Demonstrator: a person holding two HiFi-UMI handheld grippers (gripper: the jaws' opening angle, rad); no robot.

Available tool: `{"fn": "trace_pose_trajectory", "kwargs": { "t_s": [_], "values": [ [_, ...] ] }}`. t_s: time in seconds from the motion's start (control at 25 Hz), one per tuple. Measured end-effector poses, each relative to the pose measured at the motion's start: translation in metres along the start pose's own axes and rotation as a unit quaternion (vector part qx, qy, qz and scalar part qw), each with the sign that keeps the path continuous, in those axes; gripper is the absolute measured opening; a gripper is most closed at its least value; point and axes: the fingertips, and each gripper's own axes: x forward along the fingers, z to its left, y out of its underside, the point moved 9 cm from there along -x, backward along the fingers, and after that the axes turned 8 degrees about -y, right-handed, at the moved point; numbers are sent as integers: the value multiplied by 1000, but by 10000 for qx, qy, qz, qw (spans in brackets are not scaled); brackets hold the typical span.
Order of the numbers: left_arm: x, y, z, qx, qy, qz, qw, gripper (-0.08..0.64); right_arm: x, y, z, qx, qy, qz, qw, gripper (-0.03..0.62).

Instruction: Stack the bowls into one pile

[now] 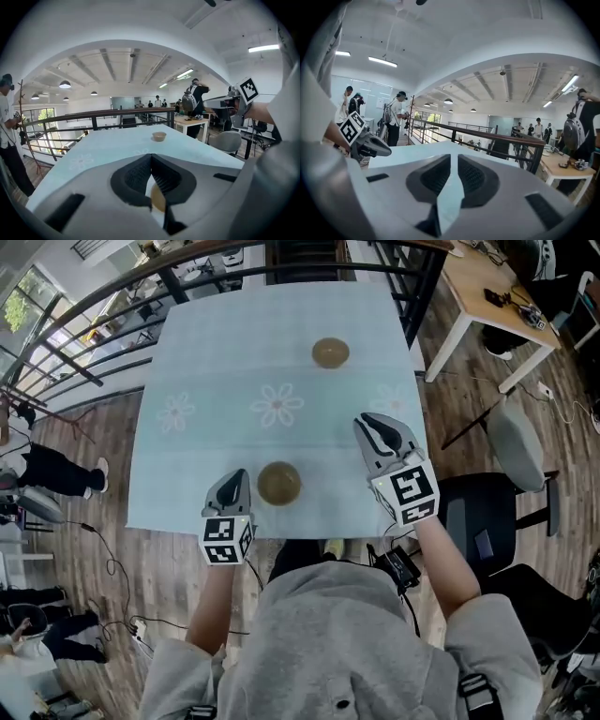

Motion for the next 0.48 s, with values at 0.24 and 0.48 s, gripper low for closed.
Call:
{"fn": "trace_pose_trajectory", "kwargs": {
  "t_s": [0.24, 0.48],
  "values": [
    [13, -8, 21, -119, -270, 7, 9996, 18, 37, -1, -13, -229, 18, 175, 9996, 31],
    [32, -4, 36, -198, -336, 86, 9992, 18, 76, 8, -27, -363, -133, 430, 9983, 31]
  ]
}}
